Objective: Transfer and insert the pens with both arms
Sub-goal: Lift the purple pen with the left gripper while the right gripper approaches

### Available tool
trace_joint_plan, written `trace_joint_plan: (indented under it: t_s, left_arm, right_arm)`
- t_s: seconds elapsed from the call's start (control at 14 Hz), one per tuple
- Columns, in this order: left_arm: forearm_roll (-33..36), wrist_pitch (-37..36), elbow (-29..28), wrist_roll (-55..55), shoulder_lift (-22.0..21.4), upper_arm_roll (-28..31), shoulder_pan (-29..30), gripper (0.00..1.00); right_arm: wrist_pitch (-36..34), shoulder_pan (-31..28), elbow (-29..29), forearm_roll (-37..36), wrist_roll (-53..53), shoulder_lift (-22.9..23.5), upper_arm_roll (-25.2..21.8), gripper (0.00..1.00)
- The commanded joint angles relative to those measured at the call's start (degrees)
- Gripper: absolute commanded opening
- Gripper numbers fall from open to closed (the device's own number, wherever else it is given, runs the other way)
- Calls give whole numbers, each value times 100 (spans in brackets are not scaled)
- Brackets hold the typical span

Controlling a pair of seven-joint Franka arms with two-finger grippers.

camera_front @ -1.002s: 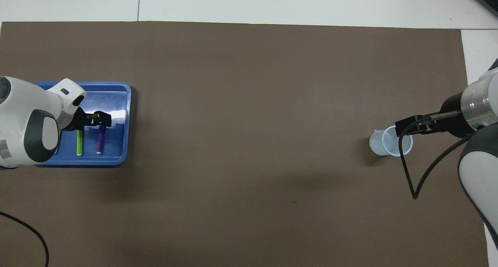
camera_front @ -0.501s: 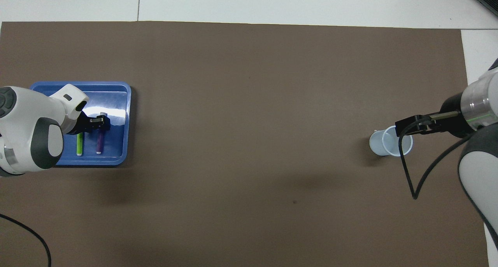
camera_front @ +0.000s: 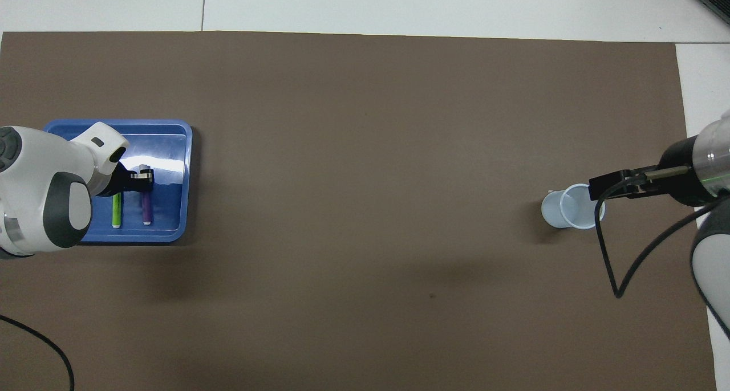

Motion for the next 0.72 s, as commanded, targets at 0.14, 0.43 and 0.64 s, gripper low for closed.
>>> trace_joint_plan:
  t_s: [0.14, 0.43, 0.64]
  left_arm:
    - [-138, -54, 14, -146, 52, -23, -33, 0]
    - [-376, -1063, 619, -636, -44, -67, -68, 0]
    - [-420, -1689, 981, -1225, -176, -251, -68, 0]
  right_arm:
    - [-13, -198, -37, 103, -85, -96, -6, 100]
    - [-181, -111, -310, 867, -701, -290, 37, 100]
    - [-128, 29, -354, 885, -779, -307, 99, 100]
